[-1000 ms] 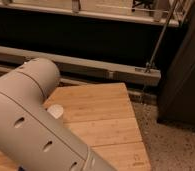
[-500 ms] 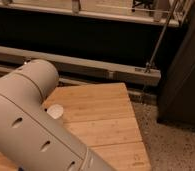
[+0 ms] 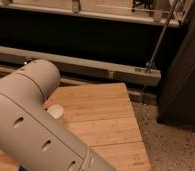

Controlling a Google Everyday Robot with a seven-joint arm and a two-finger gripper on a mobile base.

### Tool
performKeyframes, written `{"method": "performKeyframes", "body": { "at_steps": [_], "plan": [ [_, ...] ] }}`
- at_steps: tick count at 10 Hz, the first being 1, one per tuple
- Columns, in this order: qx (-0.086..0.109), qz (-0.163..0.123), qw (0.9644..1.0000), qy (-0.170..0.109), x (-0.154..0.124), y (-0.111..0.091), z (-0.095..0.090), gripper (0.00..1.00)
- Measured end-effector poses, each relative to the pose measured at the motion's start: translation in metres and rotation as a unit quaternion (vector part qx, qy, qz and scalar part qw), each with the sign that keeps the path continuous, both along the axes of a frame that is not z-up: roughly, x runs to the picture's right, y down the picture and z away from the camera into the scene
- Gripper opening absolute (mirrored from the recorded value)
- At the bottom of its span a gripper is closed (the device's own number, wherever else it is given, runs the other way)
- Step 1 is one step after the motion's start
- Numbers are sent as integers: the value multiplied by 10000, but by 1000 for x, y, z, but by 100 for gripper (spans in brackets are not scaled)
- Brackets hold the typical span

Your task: Place the pepper on the white sponge

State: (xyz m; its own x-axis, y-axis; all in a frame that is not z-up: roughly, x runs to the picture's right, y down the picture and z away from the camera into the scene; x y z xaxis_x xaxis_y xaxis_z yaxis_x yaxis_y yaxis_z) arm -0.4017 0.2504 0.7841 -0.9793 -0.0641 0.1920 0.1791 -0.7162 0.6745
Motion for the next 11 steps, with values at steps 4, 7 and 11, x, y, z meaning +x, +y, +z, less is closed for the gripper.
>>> {"method": "performKeyframes", "body": {
  "at_steps": [4, 7, 11],
  "plan": [
    [208, 192, 9995, 122, 10, -47, -5, 12],
    [207, 259, 9994, 141, 11, -58, -10, 12],
    [22, 150, 9999, 79, 15, -45, -31, 12]
  ]
}}
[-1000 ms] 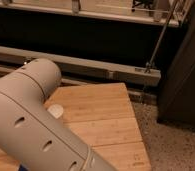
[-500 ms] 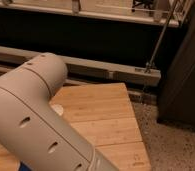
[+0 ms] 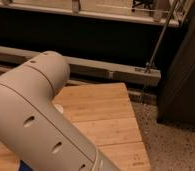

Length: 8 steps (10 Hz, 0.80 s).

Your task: Place the pepper on the white sponge

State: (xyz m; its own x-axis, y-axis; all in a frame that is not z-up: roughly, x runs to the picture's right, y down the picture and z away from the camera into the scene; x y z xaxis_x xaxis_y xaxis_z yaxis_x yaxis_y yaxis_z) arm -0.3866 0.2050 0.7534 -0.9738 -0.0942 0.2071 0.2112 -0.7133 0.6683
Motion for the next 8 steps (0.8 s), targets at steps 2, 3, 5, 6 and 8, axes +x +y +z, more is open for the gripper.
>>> {"method": "performKeyframes", "body": {
  "at_steps": [2, 3, 5, 6, 8],
  "plan": [
    [-185, -158, 9996, -168, 0, 17, -23, 12],
    [-296, -250, 9989, -277, -1, 26, -35, 12],
    [-479, -445, 9969, -448, -1, 48, -53, 12],
    [-544, -570, 9954, -544, -1, 62, -60, 12],
    [-654, -700, 9931, -673, -2, 83, -68, 12]
  ]
}}
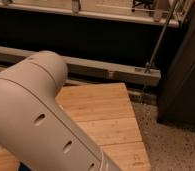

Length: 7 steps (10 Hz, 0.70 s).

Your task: Place the pepper on the white sponge

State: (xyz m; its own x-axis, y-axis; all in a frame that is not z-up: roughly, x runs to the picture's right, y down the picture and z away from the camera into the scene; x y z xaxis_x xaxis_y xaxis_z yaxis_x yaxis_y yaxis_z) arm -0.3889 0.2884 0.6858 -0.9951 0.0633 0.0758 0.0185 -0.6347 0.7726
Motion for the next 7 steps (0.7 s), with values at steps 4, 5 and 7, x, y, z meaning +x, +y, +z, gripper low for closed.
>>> {"method": "performKeyframes", "body": {
  "at_steps": [4, 5, 7],
  "plan": [
    [-333, -153, 9983, -447, -7, 55, -14, 24],
    [-302, -162, 9978, -568, -9, 60, -12, 34],
    [-165, -228, 9971, -706, -10, 62, -10, 51]
  ]
}}
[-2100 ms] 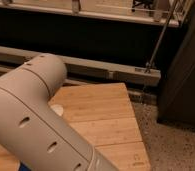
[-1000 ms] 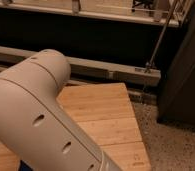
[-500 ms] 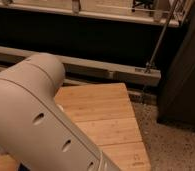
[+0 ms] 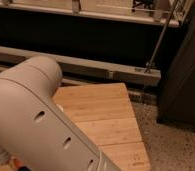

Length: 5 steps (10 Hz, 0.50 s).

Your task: Place the pepper on the white sponge

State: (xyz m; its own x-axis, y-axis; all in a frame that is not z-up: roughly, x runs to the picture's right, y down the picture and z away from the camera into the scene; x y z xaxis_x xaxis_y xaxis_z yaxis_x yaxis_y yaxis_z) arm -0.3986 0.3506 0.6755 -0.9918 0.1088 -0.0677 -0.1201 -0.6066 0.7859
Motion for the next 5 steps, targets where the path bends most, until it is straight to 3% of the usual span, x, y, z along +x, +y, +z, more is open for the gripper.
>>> {"method": "performKeyframes", "body": {
  "at_steps": [2, 5],
  "plan": [
    [108, -21, 9999, -64, 2, -2, 1, 74],
    [87, -72, 9999, -64, 5, 0, 0, 80]
  ]
}}
